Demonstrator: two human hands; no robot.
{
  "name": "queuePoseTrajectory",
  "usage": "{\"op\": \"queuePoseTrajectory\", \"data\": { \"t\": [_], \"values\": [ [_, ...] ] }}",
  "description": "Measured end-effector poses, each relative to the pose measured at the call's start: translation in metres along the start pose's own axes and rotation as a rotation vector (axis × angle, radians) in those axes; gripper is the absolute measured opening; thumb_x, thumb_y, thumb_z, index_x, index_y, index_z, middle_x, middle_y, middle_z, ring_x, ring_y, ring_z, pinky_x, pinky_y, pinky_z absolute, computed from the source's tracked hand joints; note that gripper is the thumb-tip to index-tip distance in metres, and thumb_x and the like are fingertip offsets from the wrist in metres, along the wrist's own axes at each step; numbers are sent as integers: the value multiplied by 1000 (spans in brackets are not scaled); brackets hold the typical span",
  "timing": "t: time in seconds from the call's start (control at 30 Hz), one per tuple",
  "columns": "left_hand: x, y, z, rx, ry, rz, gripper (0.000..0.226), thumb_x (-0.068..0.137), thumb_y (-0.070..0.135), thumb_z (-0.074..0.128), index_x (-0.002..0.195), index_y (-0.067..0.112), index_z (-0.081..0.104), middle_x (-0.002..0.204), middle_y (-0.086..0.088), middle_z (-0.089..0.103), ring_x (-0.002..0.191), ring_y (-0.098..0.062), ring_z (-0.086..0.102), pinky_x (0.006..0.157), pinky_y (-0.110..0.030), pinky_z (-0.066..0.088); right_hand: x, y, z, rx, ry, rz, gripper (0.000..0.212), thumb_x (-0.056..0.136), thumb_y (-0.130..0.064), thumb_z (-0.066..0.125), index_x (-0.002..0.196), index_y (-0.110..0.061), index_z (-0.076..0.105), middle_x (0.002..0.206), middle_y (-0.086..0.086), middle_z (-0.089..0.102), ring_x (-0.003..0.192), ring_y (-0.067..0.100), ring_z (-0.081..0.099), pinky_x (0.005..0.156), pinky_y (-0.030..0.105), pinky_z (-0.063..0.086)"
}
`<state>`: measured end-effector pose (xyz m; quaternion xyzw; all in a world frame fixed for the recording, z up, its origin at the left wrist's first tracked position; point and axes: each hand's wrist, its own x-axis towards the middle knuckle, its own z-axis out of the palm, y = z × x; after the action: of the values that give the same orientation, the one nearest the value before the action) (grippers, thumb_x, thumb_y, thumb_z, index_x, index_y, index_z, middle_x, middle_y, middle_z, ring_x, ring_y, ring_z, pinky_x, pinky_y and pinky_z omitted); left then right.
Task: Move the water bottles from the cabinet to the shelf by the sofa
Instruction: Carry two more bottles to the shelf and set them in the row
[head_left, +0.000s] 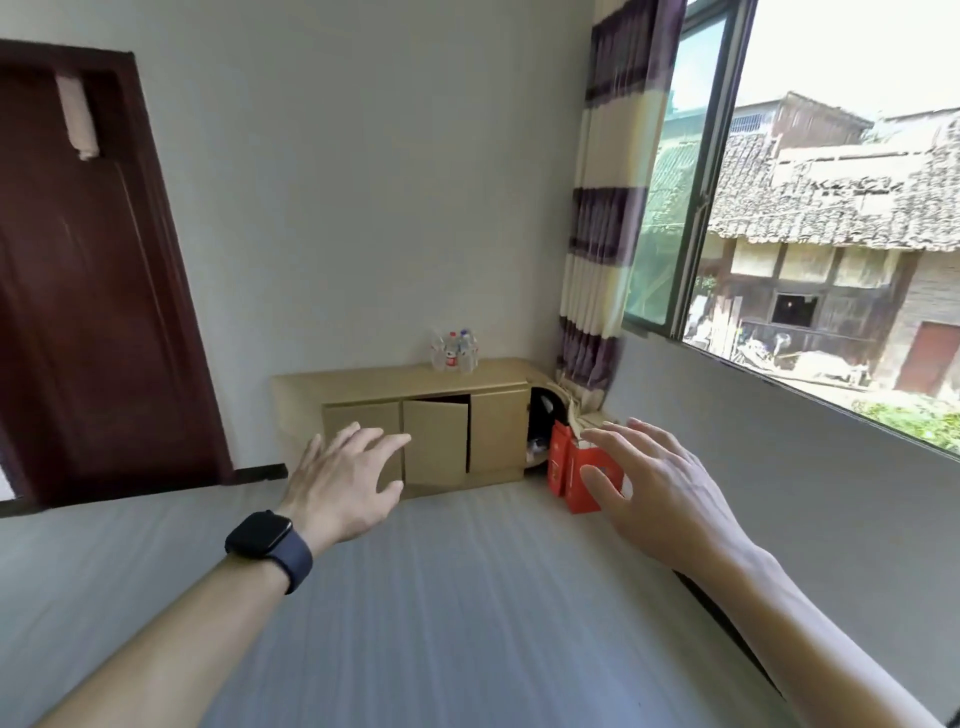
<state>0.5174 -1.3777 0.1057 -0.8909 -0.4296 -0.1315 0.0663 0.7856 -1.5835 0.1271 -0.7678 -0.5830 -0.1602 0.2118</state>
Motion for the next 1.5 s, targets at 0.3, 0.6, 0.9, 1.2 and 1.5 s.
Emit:
{"op": "queuePoseTrajectory", "data": {
  "t": [0.3, 0.6, 0.9, 1.2, 1.5],
  "values": [
    [157, -65, 52, 49, -34, -53, 60, 94, 53, 43, 150, 43, 25, 158, 5, 29, 148, -22, 18, 117, -50, 18, 180, 36, 106, -27, -27, -15, 47, 98, -54, 42, 142, -40, 47, 151, -12, 43, 146, 16, 26, 116, 39, 26],
    [356, -137, 124, -24, -48, -25, 57, 95, 50, 44, 149, 38, 31, 155, 4, 35, 145, -21, 24, 114, -45, 25, 349, 47, 217, 2, -39, 29, 47, 97, -57, 41, 141, -41, 46, 150, -17, 44, 146, 12, 25, 117, 38, 29],
    [555, -161, 204, -80, -113, 20, 54, 94, 50, 45, 146, 38, 36, 151, 7, 39, 140, -18, 33, 112, -45, 29, 504, 106, 309, 30, -24, 62, 45, 97, -53, 44, 140, -40, 48, 149, -15, 45, 145, 12, 28, 117, 37, 29],
    [766, -178, 287, -75, -128, -16, 59, 94, 49, 44, 150, 41, 26, 151, 6, 40, 138, -19, 37, 110, -42, 32, 707, 197, 426, 80, -49, 35, 48, 97, -56, 41, 142, -41, 44, 150, -17, 43, 147, 10, 23, 118, 40, 29],
    [946, -232, 373, -77, -166, -82, 60, 95, 49, 46, 150, 40, 25, 152, 6, 39, 137, -21, 38, 110, -42, 34, 891, 237, 554, 125, -136, -25, 49, 96, -54, 40, 142, -40, 45, 149, -15, 44, 146, 12, 24, 117, 39, 30]
  ]
}}
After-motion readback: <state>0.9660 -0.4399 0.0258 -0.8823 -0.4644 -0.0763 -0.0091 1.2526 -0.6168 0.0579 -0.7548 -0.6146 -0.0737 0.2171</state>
